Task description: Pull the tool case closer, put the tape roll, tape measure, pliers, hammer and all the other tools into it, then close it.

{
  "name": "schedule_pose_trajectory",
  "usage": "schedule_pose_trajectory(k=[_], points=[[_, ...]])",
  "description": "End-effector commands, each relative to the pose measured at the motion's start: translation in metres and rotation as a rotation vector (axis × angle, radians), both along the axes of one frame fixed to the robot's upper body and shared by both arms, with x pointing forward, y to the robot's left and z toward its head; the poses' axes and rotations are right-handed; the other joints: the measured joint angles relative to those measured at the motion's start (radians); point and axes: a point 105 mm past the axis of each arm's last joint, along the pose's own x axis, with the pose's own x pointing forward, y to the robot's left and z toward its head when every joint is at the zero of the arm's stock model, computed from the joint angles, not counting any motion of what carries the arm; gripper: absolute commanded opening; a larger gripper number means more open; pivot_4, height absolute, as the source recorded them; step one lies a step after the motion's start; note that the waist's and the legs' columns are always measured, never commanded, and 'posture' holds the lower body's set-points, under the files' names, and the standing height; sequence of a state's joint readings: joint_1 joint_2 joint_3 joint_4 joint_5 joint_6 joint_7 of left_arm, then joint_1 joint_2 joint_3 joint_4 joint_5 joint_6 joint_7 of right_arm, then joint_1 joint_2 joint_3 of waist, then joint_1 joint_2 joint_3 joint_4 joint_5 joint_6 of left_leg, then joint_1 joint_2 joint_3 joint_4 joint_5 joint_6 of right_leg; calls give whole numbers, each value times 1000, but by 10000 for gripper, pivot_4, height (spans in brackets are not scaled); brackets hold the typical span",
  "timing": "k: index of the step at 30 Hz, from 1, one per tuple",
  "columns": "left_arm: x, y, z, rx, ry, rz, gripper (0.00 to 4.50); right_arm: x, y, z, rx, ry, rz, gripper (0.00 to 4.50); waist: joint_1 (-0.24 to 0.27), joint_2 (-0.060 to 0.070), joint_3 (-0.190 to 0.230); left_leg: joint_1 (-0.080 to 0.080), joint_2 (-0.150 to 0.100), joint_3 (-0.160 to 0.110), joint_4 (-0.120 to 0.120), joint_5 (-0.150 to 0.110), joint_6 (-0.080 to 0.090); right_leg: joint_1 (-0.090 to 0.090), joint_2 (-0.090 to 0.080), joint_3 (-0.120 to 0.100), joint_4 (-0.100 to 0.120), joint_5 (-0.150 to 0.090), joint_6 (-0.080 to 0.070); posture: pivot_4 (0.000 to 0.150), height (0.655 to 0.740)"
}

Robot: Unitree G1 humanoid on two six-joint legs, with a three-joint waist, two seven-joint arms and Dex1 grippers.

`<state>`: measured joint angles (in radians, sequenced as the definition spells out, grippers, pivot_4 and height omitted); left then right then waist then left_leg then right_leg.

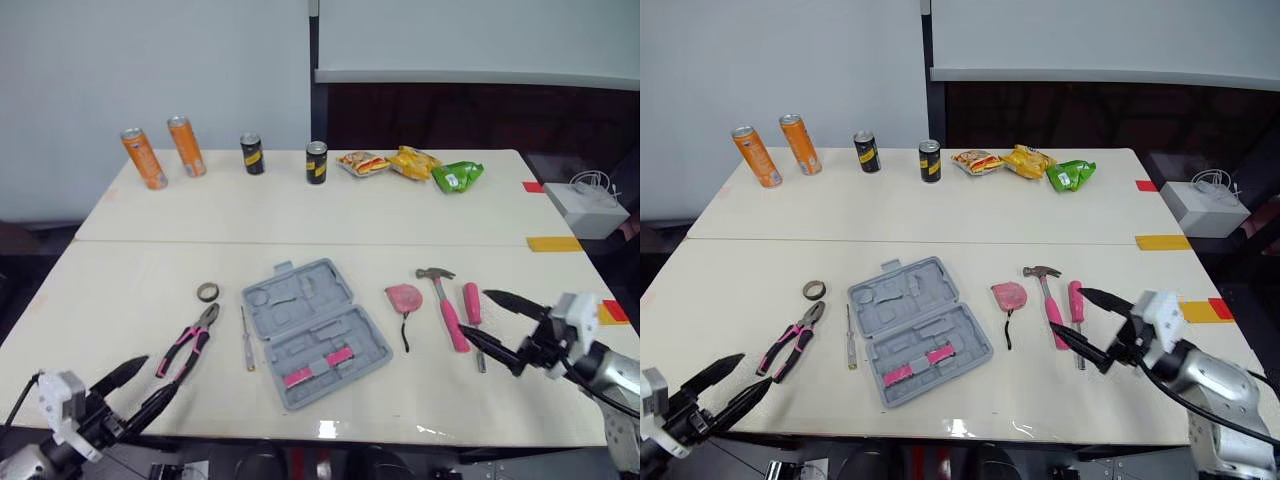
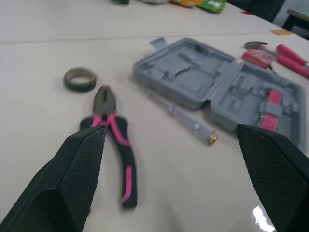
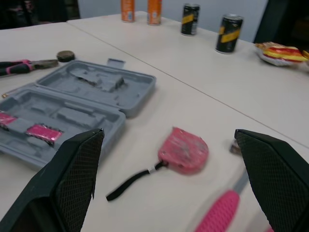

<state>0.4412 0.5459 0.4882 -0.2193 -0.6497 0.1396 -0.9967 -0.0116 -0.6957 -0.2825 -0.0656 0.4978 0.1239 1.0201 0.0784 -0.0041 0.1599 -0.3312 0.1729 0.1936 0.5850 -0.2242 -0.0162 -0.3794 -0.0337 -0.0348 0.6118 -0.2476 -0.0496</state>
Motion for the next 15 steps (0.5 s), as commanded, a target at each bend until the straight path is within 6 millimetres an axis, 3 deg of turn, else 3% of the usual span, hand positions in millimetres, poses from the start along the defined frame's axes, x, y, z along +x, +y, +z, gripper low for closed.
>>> schedule_pose_trajectory(k=[1,5,10,15], points=[[16,-16,21,37,-1,-38,45000,14,23,19,-65,-21,54,44821,-2,1,1,0,0,0,0,1,-1,0,0,0,0,0,0,1500,7400],[24,-31,28,66,45,-146,45000,30,44,28,-105,6,145,44821,-6,2,1,-1,0,0,0,2,-1,-5,0,0,3,0,-1,1500,7400],[35,-34,24,147,116,-232,45000,54,67,30,-240,45,240,44821,-15,2,1,-10,0,0,4,3,0,-16,1,1,11,0,-1,1500,7400],[46,-36,17,182,190,-325,29711,76,84,19,-379,125,316,29593,-21,2,1,-22,0,-2,12,5,0,-30,0,1,26,-1,-4,1500,7400]])
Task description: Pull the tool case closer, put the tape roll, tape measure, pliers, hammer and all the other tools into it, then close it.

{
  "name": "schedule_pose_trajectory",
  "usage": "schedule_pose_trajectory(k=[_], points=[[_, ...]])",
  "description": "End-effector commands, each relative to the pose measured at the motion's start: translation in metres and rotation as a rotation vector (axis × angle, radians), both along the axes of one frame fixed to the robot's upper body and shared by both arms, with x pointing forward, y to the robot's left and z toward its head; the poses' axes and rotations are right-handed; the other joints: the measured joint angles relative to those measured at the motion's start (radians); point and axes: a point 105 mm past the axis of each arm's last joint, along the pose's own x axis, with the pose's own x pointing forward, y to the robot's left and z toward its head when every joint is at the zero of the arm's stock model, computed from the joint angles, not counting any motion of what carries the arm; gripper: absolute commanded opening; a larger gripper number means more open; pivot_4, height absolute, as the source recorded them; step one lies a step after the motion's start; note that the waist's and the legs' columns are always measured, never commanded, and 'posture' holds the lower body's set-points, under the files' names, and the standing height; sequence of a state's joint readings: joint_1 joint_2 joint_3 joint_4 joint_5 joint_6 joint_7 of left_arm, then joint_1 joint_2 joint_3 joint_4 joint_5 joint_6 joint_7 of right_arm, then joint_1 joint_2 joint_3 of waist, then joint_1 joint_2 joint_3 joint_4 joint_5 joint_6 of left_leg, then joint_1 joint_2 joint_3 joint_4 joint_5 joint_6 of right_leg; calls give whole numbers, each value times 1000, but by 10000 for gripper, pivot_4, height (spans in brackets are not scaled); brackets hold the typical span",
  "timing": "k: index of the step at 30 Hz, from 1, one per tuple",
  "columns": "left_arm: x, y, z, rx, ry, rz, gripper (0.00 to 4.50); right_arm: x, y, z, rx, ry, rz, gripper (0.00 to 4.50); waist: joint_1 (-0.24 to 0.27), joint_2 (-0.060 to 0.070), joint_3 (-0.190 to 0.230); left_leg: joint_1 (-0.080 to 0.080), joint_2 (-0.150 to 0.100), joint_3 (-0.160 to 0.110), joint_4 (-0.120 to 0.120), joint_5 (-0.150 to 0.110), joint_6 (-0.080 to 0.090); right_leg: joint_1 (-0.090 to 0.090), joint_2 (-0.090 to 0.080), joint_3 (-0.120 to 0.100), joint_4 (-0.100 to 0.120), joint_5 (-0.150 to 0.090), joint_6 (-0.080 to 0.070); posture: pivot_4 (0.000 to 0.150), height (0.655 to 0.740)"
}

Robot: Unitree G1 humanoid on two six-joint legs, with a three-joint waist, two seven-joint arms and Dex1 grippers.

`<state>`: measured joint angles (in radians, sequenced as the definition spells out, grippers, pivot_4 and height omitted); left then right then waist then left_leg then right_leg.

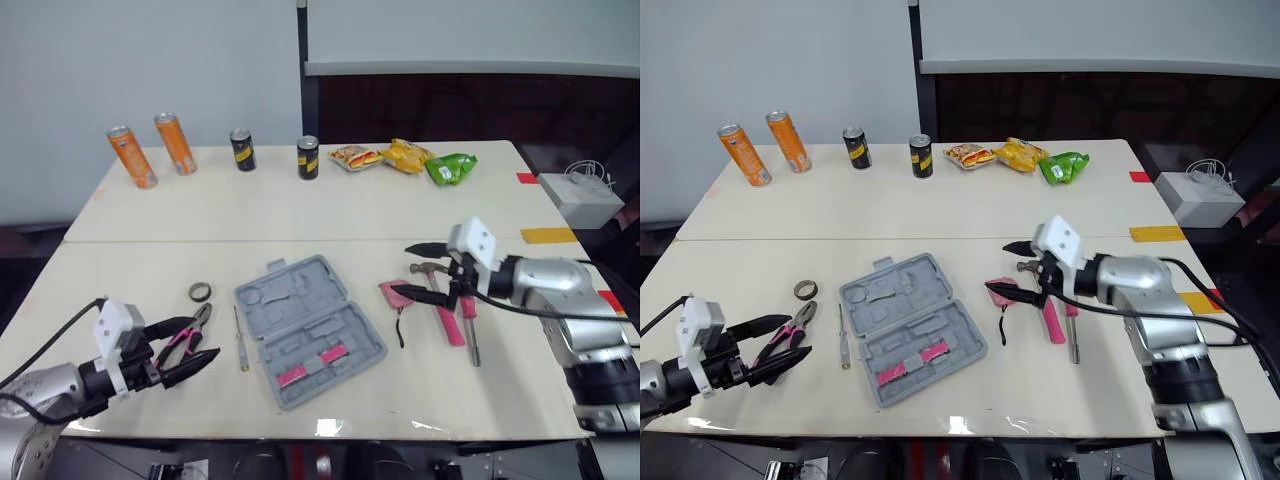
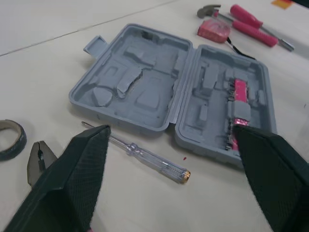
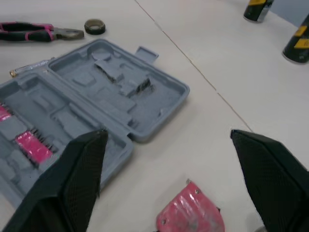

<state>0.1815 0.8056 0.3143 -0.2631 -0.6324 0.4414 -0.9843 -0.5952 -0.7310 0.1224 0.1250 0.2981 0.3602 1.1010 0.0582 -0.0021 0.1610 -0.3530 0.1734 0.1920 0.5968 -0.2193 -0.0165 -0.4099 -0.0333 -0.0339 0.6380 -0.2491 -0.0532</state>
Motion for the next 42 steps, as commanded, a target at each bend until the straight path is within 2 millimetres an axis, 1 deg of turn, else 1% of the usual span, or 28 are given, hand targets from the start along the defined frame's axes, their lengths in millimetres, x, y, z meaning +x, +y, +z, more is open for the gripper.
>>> schedule_pose_trajectory(k=[1,3,5,6,7,9,15,18,22,25,31,33,35,38,42], points=[[3,-4,-5,43,56,-95,26427,9,12,-15,-160,28,90,26537,-2,0,0,0,0,0,0,0,0,0,0,0,1,-1,-1,1500,7400],[8,-6,-7,54,65,-120,20380,15,19,-19,-215,30,122,20178,-5,-1,1,0,0,0,1,2,-1,-1,0,0,3,-2,-3,1500,7400],[14,-8,-11,69,79,-142,13000,23,30,-23,-239,54,139,13036,-9,-1,1,0,0,0,1,3,-1,-1,0,0,5,-2,-4,1500,7400],[17,-8,-13,74,88,-146,10113,26,33,-26,-261,61,146,9987,-10,-1,1,0,0,0,1,3,-1,-2,0,0,5,-2,-4,1500,7400],[20,-9,-15,81,99,-154,6174,30,36,-30,-296,67,156,5878,-11,-1,1,0,1,0,1,3,-1,-2,0,0,6,-2,-5,1500,7400],[25,-11,-21,88,123,-152,215,37,39,-36,-344,69,161,223,-10,-1,1,-1,1,0,2,3,-1,-3,0,0,7,-3,-6,1500,7400],[37,-12,-34,107,172,-135,215,54,50,-42,-410,59,156,223,-9,-1,1,-3,1,-1,3,3,-1,-4,0,-1,9,-3,-6,1500,7400],[43,-19,-36,102,170,-146,215,60,55,-45,-432,54,152,223,-9,-1,1,-3,1,-1,5,3,-1,-5,0,-1,10,-3,-8,1500,7400],[45,-29,-39,101,171,-162,215,65,59,-50,-472,53,144,223,-9,-1,1,-5,1,-1,5,3,-1,-6,0,-1,10,-3,-8,1500,7400],[46,-32,-41,108,171,-159,215,66,60,-55,-496,55,145,223,-9,-1,1,-10,2,-2,6,3,-1,-7,0,-3,10,-3,-8,1500,7400],[48,-36,-47,132,178,-168,215,65,66,-63,-524,63,163,223,-9,-1,1,-13,3,-3,9,3,-1,-10,0,-4,13,-3,-9,1500,7400],[49,-37,-48,139,177,-168,215,65,69,-66,-534,64,168,223,-10,-1,1,-14,3,-3,11,3,-1,-14,0,-4,14,-2,-10,1500,7400],[51,-39,-50,149,180,-171,215,64,70,-69,-549,69,174,223,-10,-1,1,-18,4,-3,16,3,-1,-18,0,-4,19,-3,-11,1500,7400],[54,-44,-54,165,178,-177,215,62,72,-77,-578,77,191,223,-10,-1,1,-18,4,-3,17,2,-1,-19,0,-4,20,-3,-11,1500,7400],[59,-51,-56,174,171,-186,215,59,75,-81,-585,86,213,223,-12,-1,0,-17,5,-3,18,2,-1,-18,0,-4,21,-3,-12,1500,7400]])
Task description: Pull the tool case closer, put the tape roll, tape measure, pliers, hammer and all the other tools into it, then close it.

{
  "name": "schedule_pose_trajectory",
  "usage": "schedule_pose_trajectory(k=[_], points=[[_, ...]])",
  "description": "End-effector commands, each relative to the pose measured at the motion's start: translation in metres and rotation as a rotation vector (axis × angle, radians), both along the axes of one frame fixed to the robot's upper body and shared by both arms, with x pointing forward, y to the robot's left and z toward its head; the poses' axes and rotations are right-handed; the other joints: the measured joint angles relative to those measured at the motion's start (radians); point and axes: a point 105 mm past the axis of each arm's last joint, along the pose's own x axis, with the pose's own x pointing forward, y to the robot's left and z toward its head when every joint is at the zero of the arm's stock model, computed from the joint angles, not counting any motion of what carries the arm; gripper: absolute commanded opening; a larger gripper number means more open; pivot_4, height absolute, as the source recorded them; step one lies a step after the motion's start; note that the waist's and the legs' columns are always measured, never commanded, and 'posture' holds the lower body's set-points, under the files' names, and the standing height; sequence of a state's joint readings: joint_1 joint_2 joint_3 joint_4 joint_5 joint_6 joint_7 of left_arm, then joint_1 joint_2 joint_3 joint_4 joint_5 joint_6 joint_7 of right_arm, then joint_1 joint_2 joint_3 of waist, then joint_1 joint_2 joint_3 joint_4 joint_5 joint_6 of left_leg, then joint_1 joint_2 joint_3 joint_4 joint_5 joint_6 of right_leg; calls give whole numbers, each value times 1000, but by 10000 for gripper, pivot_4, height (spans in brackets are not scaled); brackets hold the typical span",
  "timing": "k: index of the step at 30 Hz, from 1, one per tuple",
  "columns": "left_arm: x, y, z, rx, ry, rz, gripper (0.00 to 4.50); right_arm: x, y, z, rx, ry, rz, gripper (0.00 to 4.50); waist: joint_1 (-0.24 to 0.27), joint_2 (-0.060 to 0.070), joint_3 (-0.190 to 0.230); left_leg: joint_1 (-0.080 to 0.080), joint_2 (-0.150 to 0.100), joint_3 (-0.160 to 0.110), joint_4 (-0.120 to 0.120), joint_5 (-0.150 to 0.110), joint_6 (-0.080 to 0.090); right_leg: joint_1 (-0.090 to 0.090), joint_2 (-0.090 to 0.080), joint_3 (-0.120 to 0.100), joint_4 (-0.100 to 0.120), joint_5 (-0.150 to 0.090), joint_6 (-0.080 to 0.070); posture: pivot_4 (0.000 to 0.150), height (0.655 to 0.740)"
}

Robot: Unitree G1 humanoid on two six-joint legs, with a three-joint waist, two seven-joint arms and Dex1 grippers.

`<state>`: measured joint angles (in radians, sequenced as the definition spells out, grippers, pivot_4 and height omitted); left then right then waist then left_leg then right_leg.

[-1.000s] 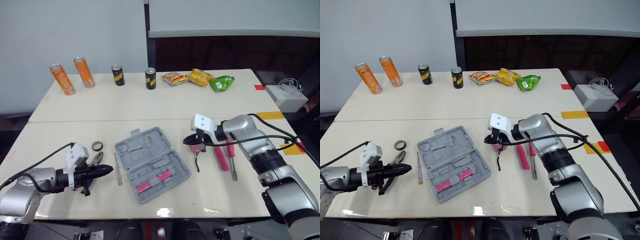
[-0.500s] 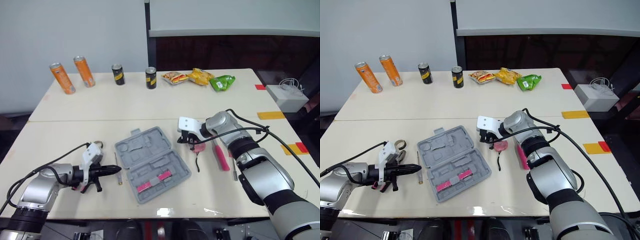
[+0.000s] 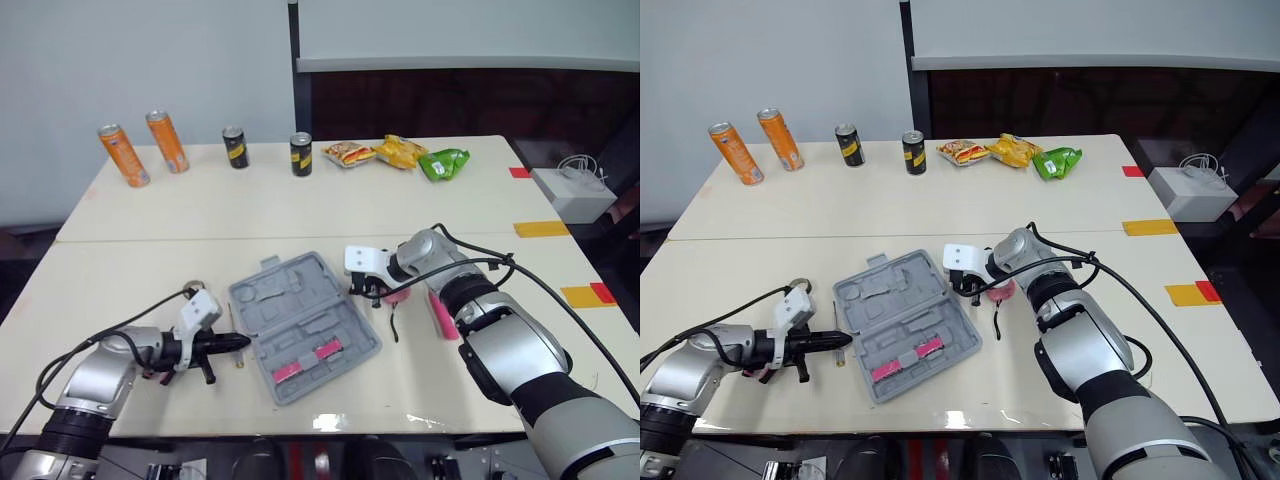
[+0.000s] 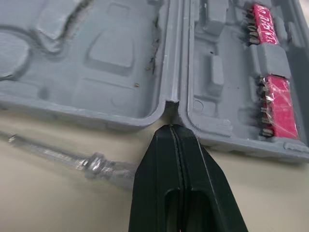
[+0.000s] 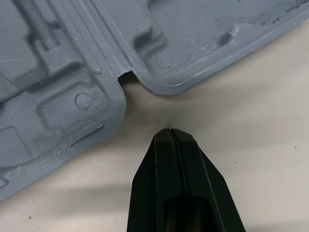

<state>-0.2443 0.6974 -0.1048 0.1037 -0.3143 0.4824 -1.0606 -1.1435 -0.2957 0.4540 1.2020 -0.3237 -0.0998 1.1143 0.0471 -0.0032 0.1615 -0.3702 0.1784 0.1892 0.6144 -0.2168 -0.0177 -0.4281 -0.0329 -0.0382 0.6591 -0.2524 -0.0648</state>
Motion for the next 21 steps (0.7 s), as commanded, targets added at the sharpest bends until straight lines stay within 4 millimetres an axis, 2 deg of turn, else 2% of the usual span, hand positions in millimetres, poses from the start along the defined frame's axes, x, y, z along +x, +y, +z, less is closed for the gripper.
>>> schedule_pose_trajectory(k=[1,13,21], points=[[7,-4,4,19,-36,-18,215,-2,5,-1,-6,4,31,223,-1,0,0,0,0,0,0,0,0,0,0,0,0,0,0,1500,7400],[23,-6,10,36,-58,-59,215,-19,0,-5,39,96,89,223,3,0,0,0,0,-1,0,0,0,0,0,-1,1,0,0,1500,7400],[27,-12,10,68,-53,-154,215,-41,-8,-11,90,124,86,223,6,0,0,0,0,-1,0,0,0,0,0,-1,1,0,0,1500,7400]])
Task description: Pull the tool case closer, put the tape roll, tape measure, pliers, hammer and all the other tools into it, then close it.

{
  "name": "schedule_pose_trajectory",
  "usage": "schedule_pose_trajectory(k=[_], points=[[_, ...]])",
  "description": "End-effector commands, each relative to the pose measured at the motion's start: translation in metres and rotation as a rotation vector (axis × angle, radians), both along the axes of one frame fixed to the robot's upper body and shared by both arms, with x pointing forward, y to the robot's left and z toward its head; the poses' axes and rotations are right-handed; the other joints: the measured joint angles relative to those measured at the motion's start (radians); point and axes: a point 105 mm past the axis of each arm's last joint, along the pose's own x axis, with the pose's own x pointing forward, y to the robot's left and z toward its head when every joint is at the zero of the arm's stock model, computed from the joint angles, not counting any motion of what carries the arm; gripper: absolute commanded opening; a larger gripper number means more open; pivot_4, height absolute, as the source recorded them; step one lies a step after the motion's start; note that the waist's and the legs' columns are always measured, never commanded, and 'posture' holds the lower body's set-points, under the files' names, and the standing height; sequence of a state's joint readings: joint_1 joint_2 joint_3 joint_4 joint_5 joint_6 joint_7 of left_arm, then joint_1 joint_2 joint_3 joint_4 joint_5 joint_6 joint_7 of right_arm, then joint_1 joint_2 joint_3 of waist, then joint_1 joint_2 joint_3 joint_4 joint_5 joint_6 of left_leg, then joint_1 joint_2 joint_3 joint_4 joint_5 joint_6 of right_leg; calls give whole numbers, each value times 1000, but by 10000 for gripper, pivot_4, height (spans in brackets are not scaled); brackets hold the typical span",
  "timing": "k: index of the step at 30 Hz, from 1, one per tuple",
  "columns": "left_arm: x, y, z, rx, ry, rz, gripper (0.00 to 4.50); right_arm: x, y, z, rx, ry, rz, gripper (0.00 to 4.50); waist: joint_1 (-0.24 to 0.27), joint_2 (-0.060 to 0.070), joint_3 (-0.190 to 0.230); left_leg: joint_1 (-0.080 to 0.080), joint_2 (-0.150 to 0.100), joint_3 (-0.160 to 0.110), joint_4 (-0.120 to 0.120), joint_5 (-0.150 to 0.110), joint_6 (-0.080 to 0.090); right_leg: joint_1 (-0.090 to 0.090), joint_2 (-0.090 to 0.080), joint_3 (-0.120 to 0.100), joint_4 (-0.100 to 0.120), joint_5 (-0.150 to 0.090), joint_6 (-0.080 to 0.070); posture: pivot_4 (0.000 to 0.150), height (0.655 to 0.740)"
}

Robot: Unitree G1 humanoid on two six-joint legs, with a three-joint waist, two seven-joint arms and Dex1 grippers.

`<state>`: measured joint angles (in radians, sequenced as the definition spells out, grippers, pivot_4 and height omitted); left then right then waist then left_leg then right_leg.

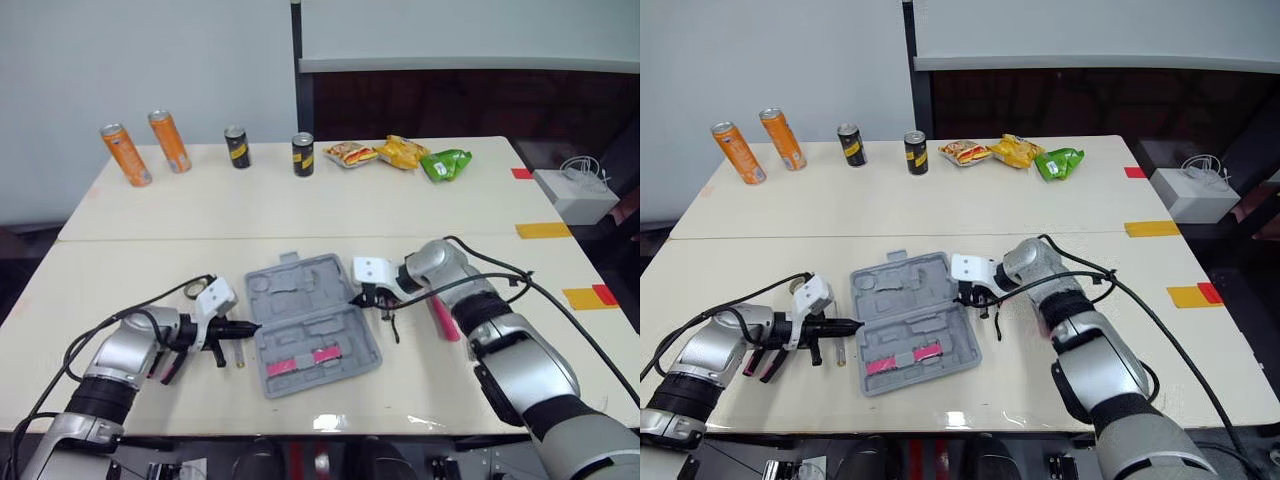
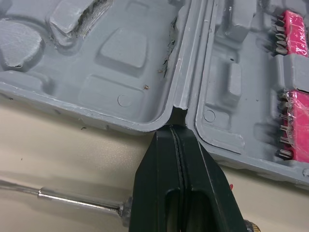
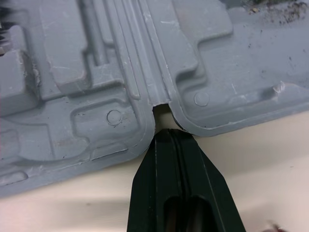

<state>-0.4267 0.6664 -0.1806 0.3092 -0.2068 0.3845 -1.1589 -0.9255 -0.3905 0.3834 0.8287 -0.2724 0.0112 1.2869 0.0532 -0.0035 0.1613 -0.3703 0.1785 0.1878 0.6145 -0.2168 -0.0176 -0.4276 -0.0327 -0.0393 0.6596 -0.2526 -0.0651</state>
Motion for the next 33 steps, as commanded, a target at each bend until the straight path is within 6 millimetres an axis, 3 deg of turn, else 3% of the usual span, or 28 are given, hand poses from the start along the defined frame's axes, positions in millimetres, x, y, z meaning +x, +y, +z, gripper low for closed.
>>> schedule_pose_trajectory(k=[1,11,20,33], points=[[2,-7,6,3,-26,-66,215,-15,3,-3,14,35,18,223,0,0,0,0,0,0,0,0,0,0,0,0,0,0,0,1500,7400],[-6,-22,4,17,-4,-180,215,-51,-13,-12,62,64,-61,223,8,-1,0,0,0,-1,-1,0,0,2,0,0,-2,0,1,1500,7400],[-21,-37,0,17,26,-258,215,-72,-21,-15,79,70,-113,223,11,-1,0,1,0,-1,-2,0,-1,3,0,0,-4,0,1,1500,7400],[-39,-42,-7,30,59,-297,215,-104,-33,-23,90,118,-174,223,22,0,-1,6,0,-1,-6,-1,-2,12,0,0,-12,1,2,1500,7400]])
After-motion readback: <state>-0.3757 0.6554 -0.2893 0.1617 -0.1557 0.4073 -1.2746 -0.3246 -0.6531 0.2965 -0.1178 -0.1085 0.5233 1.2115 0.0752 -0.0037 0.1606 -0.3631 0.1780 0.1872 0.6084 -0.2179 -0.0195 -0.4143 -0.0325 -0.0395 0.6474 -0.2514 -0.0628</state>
